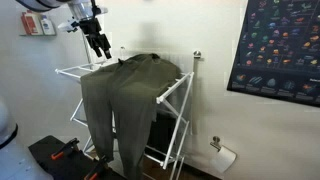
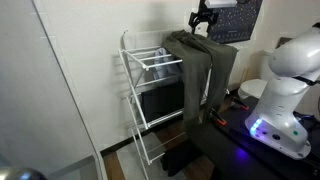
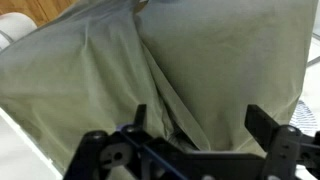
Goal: Move the trousers to the left, remove the striped shirt from underneath the trousers and pull it to the right
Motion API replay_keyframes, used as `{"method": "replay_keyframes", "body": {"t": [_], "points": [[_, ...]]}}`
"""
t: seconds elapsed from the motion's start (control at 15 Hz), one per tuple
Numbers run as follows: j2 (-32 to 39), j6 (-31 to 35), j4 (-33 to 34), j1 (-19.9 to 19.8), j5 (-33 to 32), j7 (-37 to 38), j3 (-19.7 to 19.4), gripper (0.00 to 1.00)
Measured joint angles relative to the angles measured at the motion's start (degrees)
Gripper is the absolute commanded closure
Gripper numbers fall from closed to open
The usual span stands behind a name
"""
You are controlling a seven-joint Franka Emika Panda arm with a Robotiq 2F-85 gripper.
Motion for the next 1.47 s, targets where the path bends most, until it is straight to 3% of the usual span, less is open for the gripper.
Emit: {"method": "replay_keyframes", "body": {"t": [0.67,1.13,1.2,1.27,1.47], "points": [[3.3,2.2,3.4,-1.5,-0.6,0.0,-2.4,0.0],[15.3,4.6,9.9,-1.7,-1.0,-1.0,-4.7,0.0],[17.3,4.7,10.9,-1.7,-1.0,-1.0,-4.8,0.25],[19.2,4.8,11.9,-1.7,-1.0,-1.0,-5.0,0.26],[23.6,5.0,14.7,-1.6,-1.0,-1.0,-5.4,0.51]]}}
